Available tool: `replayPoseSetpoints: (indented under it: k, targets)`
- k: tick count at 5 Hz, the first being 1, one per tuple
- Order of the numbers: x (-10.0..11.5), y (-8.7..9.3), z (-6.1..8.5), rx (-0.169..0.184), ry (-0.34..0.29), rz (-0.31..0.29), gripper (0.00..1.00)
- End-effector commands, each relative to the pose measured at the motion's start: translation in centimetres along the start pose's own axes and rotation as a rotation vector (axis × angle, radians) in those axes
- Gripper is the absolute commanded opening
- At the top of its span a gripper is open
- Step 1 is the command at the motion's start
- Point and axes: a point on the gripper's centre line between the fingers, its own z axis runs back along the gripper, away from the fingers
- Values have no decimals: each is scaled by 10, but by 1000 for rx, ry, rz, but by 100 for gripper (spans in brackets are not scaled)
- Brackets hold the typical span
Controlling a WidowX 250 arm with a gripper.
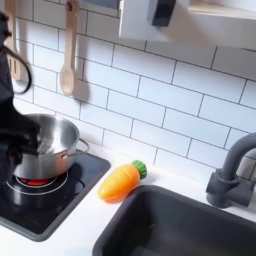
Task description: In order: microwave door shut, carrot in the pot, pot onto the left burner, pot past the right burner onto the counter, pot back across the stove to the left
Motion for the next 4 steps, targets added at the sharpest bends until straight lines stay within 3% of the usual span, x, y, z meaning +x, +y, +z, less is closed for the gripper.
replayPoseSetpoints:
  k: [1, 3, 4]
  targets:
    - [40, 1, 17, -8, -90, 11, 0]
    - [72, 3, 26, -17, -180, 20, 0]
    - [89, 13, 32, -13, -227, 36, 0]
